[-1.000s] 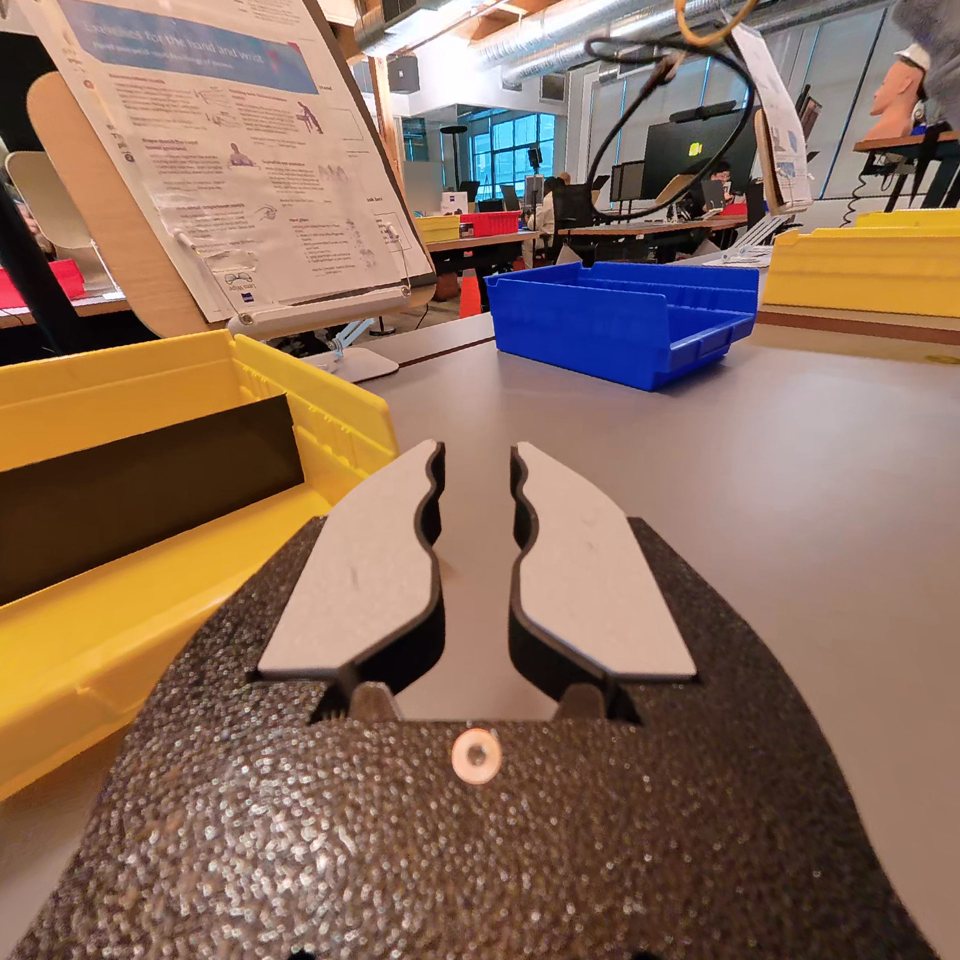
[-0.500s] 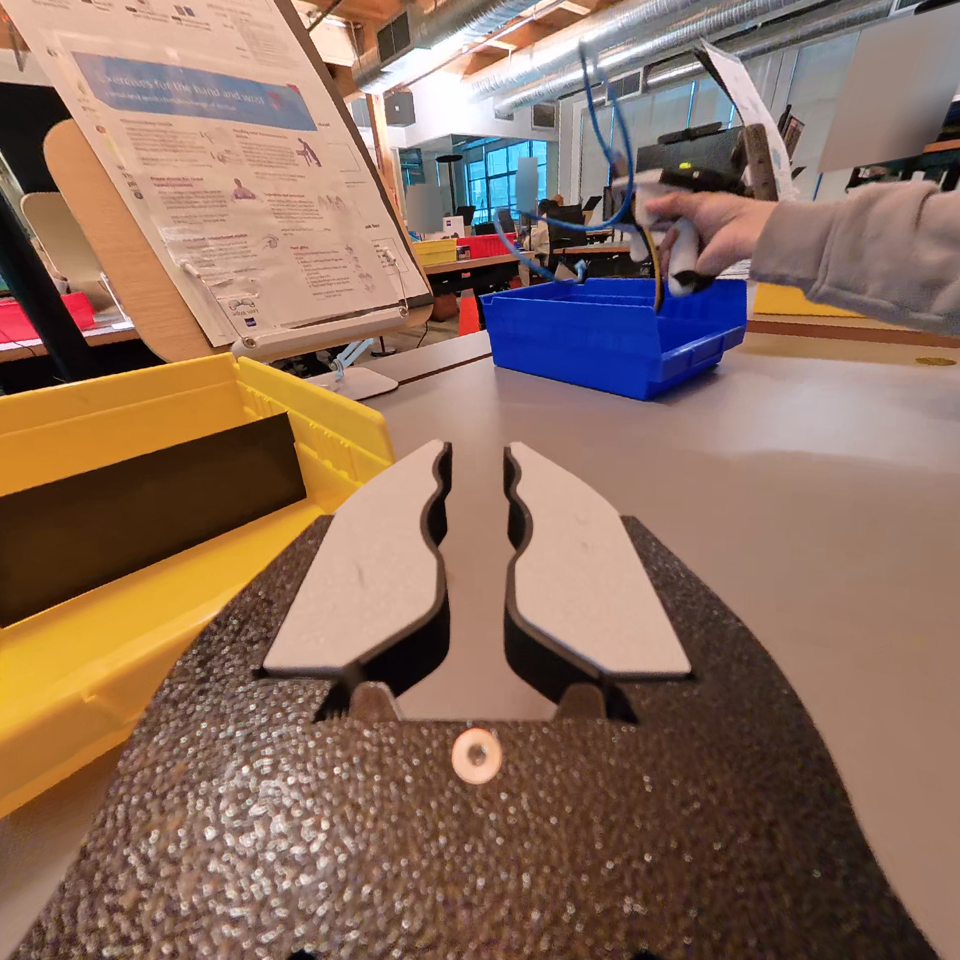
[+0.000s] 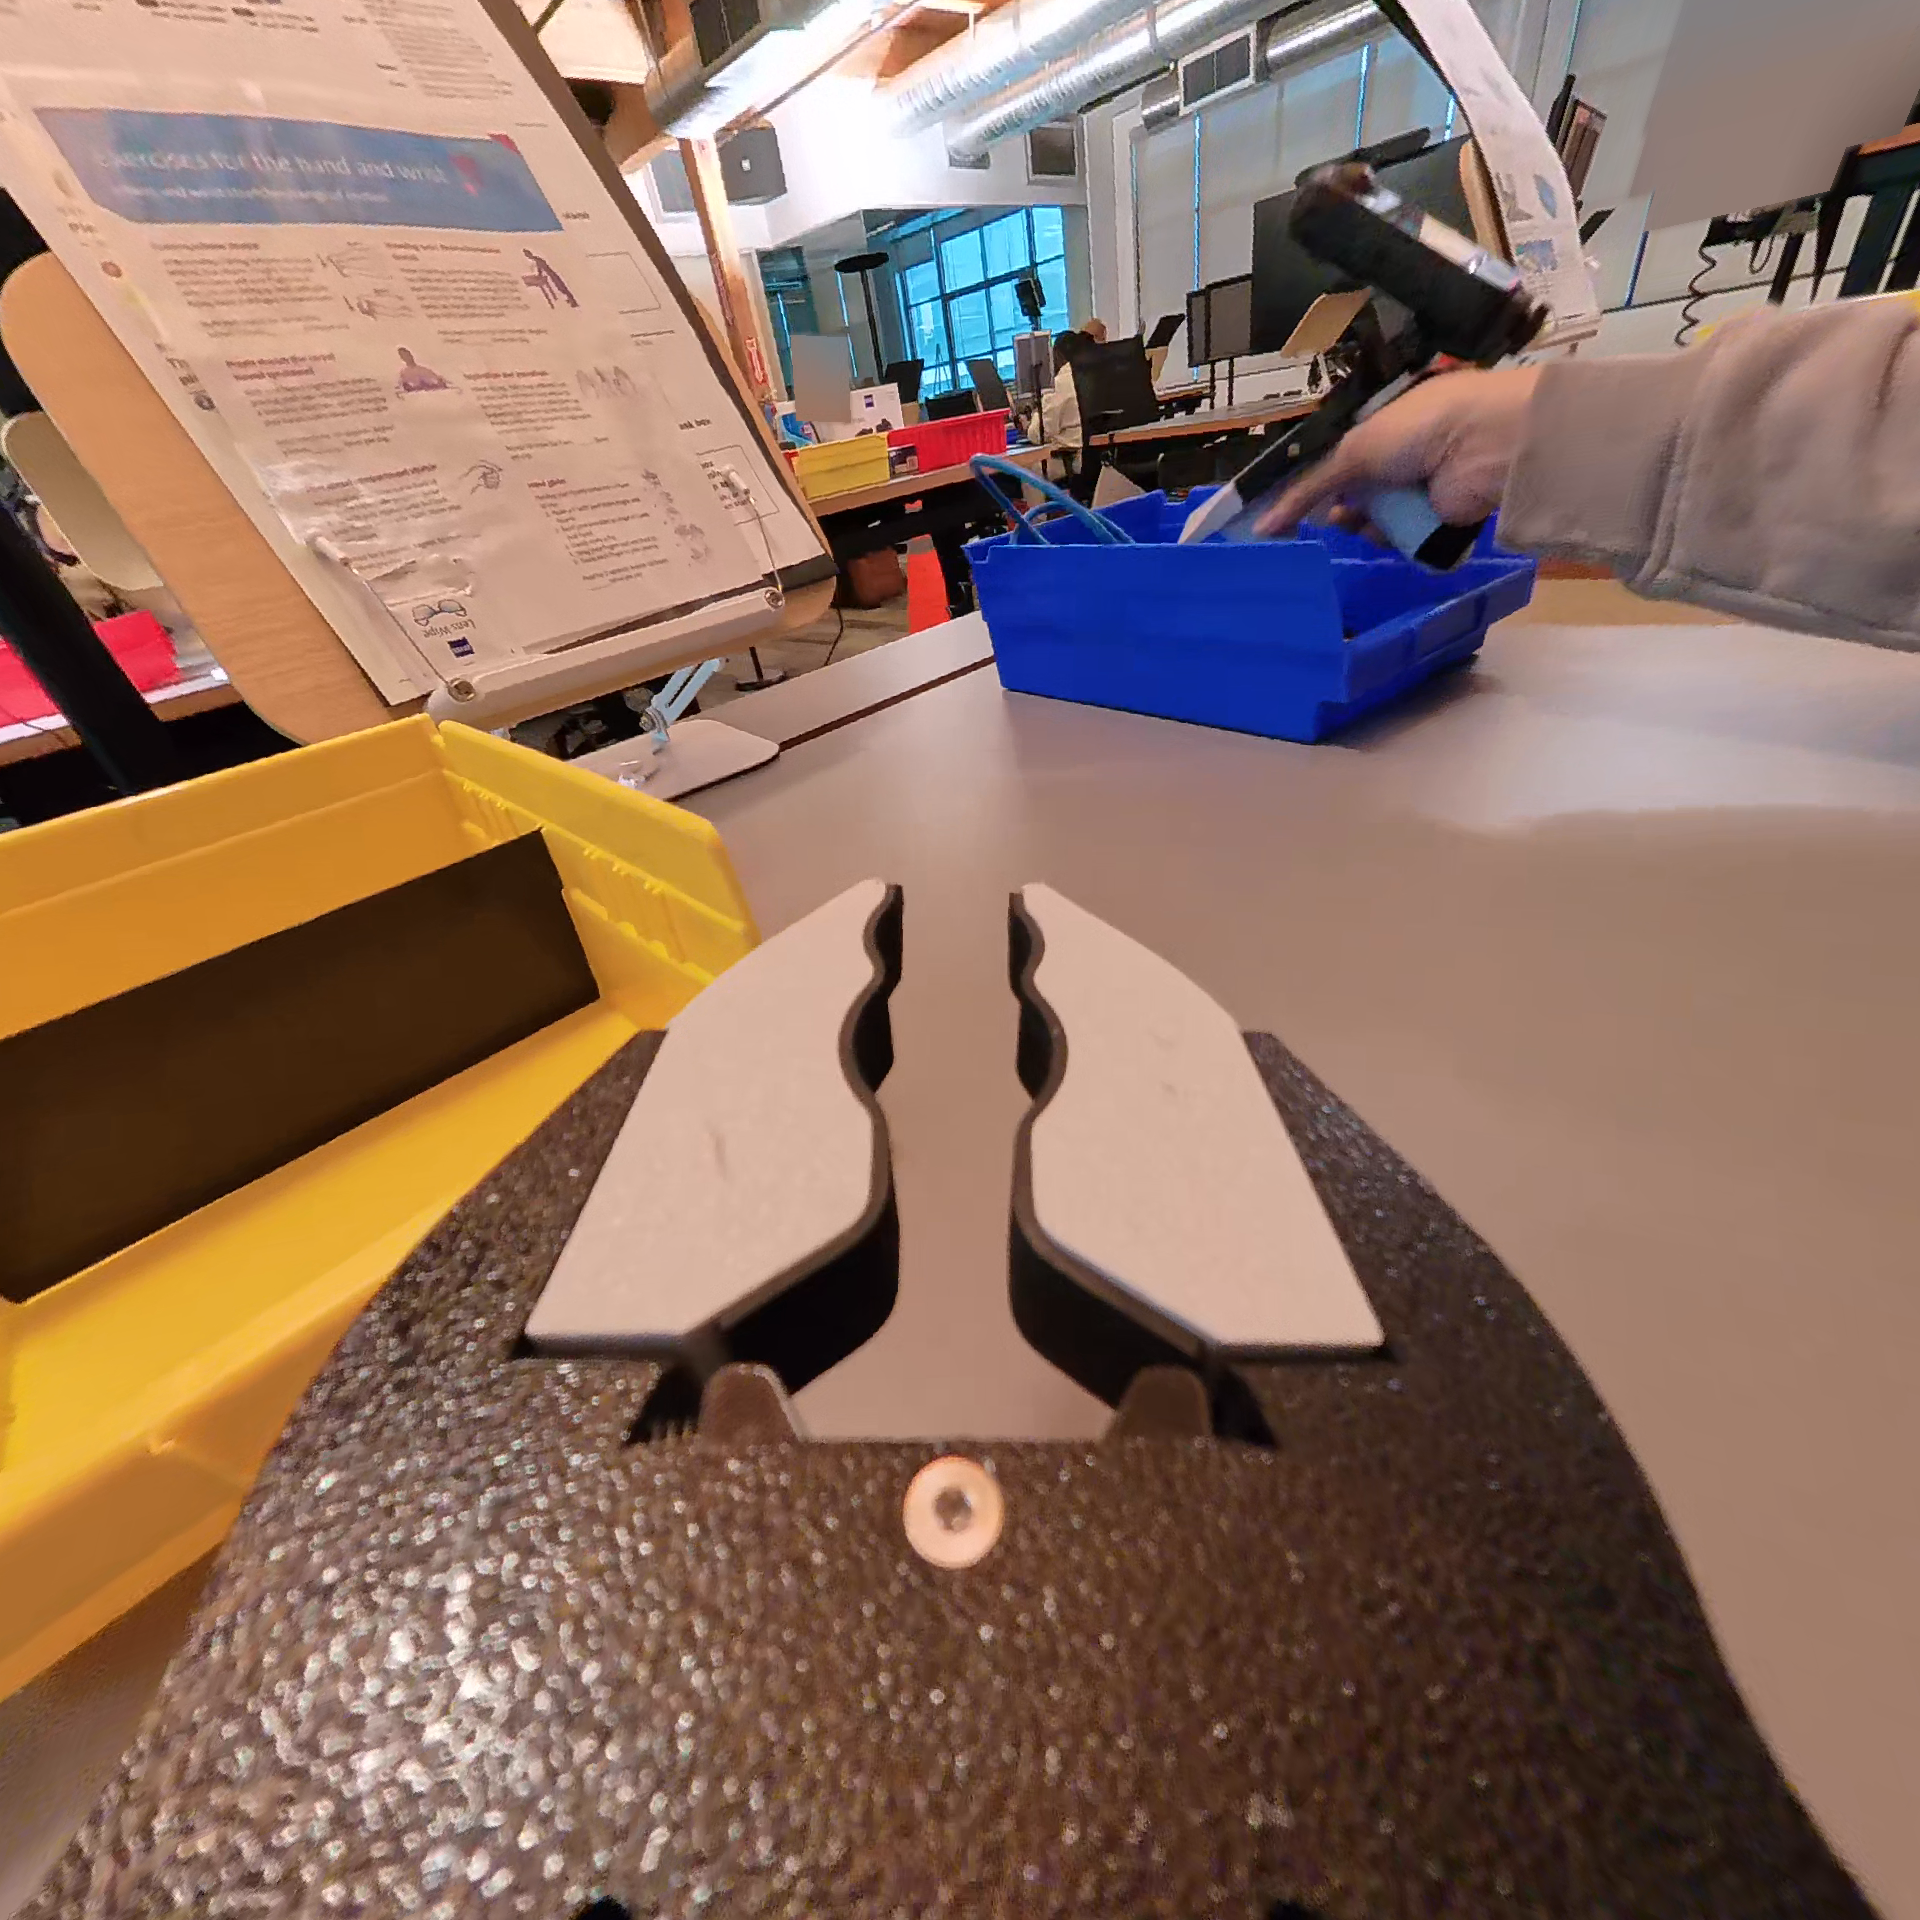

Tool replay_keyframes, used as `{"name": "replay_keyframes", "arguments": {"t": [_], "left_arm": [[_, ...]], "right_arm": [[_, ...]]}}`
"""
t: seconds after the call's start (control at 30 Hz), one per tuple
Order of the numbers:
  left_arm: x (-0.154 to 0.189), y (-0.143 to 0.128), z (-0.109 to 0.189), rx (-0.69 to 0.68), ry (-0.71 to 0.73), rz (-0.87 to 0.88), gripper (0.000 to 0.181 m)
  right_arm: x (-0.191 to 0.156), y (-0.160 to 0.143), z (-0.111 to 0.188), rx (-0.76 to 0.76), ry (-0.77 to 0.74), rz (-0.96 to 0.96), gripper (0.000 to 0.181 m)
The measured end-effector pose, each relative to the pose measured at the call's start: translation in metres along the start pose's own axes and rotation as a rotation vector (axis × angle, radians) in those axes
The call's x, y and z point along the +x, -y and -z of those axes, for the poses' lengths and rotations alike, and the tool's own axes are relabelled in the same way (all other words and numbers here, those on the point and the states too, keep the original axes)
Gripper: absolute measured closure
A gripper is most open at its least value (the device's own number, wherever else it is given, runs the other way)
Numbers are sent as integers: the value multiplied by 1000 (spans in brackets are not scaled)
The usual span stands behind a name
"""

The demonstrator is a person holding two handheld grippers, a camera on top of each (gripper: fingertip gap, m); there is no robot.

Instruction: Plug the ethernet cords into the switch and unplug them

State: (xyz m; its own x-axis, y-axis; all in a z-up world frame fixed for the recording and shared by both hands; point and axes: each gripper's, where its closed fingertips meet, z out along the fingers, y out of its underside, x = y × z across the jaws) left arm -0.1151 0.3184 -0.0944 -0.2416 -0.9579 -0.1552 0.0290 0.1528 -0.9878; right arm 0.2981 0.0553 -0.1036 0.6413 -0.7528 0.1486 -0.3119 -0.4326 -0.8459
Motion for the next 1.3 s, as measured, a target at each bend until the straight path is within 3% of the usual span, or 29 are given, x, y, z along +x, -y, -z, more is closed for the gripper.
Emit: {"name": "replay_keyframes", "arguments": {"t": [0.13,0.3,0.47,0.57,0.7,0.77,0.87,0.97,1.03,1.1,1.13,1.23,1.3], "left_arm": [[3,-5,-5,-44,4,-33,159],[29,-7,-40,-162,-37,61,150],[77,40,-136,-146,-30,60,127],[101,38,-209,-323,-16,100,105],[144,59,-289,-299,-119,249,109],[159,54,-319,-381,-112,276,96],[161,31,-353,-504,-27,174,92],[136,-10,-367,-672,103,54,98],[123,-36,-365,-780,112,-22,108],[105,-39,-367,-740,131,-5,122],[104,-38,-366,-704,83,67,147],[90,-41,-344,-701,37,64,154],[80,-43,-314,-697,11,77,154]], "right_arm": [[-5,18,51,105,36,70,96],[-3,-16,113,194,31,4,87],[5,-44,134,226,-27,-39,84],[9,-31,144,309,-10,-139,78],[18,-24,154,402,-47,-173,85],[19,-26,154,381,-39,-144,85],[21,-25,155,392,-28,-158,87],[17,-21,157,415,2,-177,89],[11,-17,159,428,29,-178,91],[5,-14,160,437,61,-176,94],[2,-13,161,439,73,-175,94],[-7,-7,166,453,102,-153,97],[-13,-2,171,462,118,-131,98]]}}
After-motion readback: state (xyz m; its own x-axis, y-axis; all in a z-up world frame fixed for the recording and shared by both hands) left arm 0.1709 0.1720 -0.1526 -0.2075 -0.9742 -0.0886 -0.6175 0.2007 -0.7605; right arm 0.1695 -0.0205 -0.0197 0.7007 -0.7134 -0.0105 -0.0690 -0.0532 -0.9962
